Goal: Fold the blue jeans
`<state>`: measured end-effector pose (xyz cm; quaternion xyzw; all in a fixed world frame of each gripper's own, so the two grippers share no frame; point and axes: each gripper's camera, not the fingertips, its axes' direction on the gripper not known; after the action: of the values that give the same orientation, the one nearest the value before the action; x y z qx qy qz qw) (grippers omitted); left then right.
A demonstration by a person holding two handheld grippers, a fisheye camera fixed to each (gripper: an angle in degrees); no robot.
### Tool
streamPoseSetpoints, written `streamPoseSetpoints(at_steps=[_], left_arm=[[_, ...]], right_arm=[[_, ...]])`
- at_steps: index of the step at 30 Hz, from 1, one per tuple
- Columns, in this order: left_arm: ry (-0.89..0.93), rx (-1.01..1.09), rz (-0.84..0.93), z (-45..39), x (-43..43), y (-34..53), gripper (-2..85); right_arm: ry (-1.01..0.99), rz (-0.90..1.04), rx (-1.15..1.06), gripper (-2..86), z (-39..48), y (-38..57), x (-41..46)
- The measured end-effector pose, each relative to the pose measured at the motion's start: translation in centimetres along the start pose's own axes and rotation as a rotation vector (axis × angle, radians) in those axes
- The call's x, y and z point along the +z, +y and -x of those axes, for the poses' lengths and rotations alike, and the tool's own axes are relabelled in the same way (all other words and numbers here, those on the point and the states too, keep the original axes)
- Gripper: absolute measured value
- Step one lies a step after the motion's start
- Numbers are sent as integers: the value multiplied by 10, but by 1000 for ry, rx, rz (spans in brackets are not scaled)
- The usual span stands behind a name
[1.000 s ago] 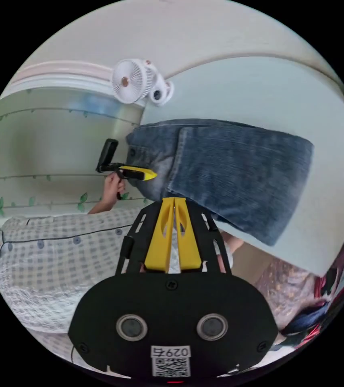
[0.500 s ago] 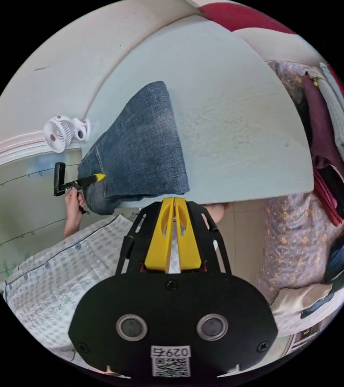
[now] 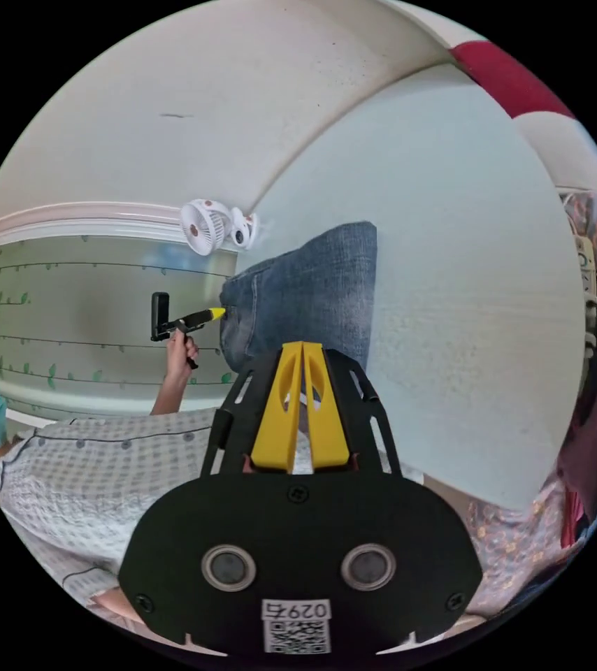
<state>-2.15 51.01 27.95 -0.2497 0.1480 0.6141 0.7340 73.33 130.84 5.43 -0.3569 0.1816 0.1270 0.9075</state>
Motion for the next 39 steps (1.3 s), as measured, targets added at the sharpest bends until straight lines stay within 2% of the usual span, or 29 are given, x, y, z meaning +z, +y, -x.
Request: streamPoseSetpoints(at_steps=[4,6,7,8,10,12,15,19,23,25,26,28,31,34,37,39], left_arm=[[10,55,154,-27,54,-8,-10],[-153,48,260,-37,91,-7,-10],[-192,48,277,-38,97,-5,-10],[-209,49,269,-40,106,-3,-10],[-197,36,247,-41,107,-1,-10],[-178,10,250,-43,110,-2,-10],[-181,13,263,-51,115,-4,-10],[-208,21,275,-66,121,-6,-10],[-291,48,317,-92,132,-13,-10],[-330,67,336,-103,137,-15,-10],[-349,77,345,-110,140,-16,-10],[-364,97,354,-119,144,-17,-10],[-350,94,353,-127,148,-17,-10],[-324,72,341,-132,150,-17,-10],[-322,74,325,-142,153,-14,-10],[-362,125,335,-158,159,-14,-10]], right_arm=[[-135,-19,50,-5,-55,-19,21],[-26,26,113,-4,-75,-20,30],[-34,32,128,-4,-78,-21,30],[-31,37,145,-5,-80,-23,29],[-31,40,39,-5,-69,-30,24],[-102,18,-24,-5,-68,-48,16],[-92,-13,18,-5,-90,-73,13],[-137,73,98,-5,-122,-92,21],[-70,9,-20,-5,-98,-88,8],[-100,-12,9,-5,-102,-90,6],[-17,25,108,-5,-115,-92,11],[-56,47,144,-5,-129,-95,14],[-54,-15,106,-5,-120,-84,4],[-157,-15,-12,-5,-94,-60,-1],[-150,74,47,-5,-97,-27,12],[-18,124,153,-5,-116,-7,22]])
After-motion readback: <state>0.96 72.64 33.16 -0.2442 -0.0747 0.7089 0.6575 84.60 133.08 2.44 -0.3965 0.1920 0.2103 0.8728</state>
